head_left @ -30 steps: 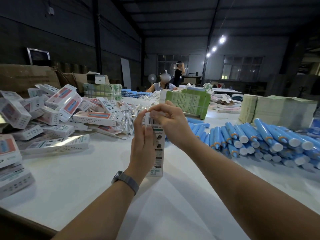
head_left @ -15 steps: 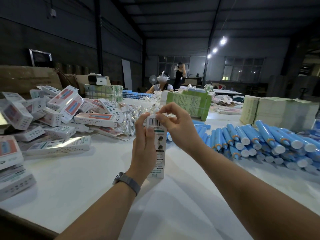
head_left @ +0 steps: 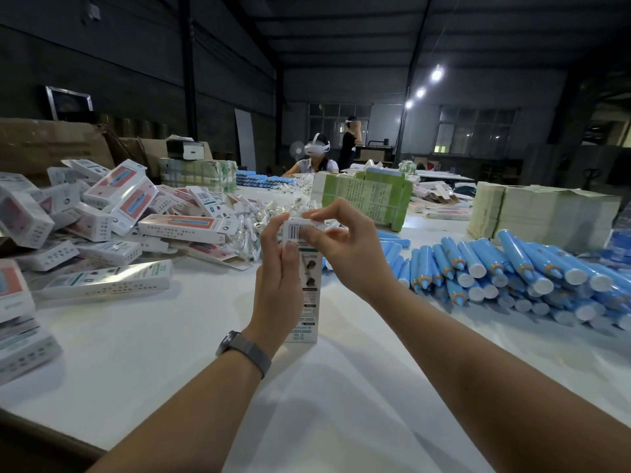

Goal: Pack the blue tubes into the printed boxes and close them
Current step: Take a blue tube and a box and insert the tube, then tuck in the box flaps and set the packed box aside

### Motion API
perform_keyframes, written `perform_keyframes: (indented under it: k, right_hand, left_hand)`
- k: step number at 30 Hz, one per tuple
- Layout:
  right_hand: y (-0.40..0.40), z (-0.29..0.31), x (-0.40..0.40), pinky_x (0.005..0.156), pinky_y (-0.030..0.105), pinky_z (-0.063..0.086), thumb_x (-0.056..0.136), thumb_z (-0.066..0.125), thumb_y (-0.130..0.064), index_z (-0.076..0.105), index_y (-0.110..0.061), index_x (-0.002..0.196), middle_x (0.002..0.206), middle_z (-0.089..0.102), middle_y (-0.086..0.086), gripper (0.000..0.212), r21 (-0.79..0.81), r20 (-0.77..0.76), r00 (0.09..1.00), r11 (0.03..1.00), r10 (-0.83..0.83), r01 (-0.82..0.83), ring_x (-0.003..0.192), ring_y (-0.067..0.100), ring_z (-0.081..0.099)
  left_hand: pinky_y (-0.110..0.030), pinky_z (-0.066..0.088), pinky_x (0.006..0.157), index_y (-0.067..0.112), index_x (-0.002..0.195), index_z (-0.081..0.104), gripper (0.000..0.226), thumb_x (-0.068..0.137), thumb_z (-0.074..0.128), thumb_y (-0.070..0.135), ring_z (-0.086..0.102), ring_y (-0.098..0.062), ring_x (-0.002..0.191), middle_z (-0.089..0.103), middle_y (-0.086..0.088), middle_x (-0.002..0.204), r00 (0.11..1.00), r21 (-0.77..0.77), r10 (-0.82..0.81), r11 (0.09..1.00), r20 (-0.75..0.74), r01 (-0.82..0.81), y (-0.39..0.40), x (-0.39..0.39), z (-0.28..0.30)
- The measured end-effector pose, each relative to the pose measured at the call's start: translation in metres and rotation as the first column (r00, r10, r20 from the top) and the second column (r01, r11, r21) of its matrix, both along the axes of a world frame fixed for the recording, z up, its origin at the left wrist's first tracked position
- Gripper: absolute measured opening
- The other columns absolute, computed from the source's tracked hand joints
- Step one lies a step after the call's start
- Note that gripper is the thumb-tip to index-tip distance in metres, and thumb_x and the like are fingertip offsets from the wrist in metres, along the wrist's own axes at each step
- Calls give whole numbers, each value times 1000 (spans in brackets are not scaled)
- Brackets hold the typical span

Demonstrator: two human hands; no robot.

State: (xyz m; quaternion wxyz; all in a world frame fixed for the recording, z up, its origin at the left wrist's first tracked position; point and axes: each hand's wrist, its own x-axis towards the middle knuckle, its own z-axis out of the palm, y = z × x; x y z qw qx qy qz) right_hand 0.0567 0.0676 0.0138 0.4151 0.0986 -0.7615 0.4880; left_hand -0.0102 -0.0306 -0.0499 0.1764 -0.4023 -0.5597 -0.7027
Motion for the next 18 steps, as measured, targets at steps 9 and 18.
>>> perform_keyframes:
  k: [9, 18]
  right_hand:
    - [-5, -3, 1, 80, 46, 56, 91, 70, -17, 56, -25, 86, 104, 69, -7, 17, 79, 7, 993, 990, -117, 116, 91, 16, 68]
    - [-4, -11, 11, 98, 42, 47, 89, 69, -41, 48, -20, 142, 131, 48, -2, 60, 338, 140, 900, 874, -414, 349, 119, 18, 52]
  left_hand:
    - [-55, 58, 69, 67, 120, 38, 34, 101, 34, 40, 70, -31, 82, 69, 1, 95, 999, -17, 19, 1000, 42, -18, -2, 3, 4]
    - [-53, 51, 102, 67, 130, 47, 40, 100, 35, 43, 62, -19, 123, 59, 5, 141, 979, 0, -175, 984, 105, 176, -4, 3, 6]
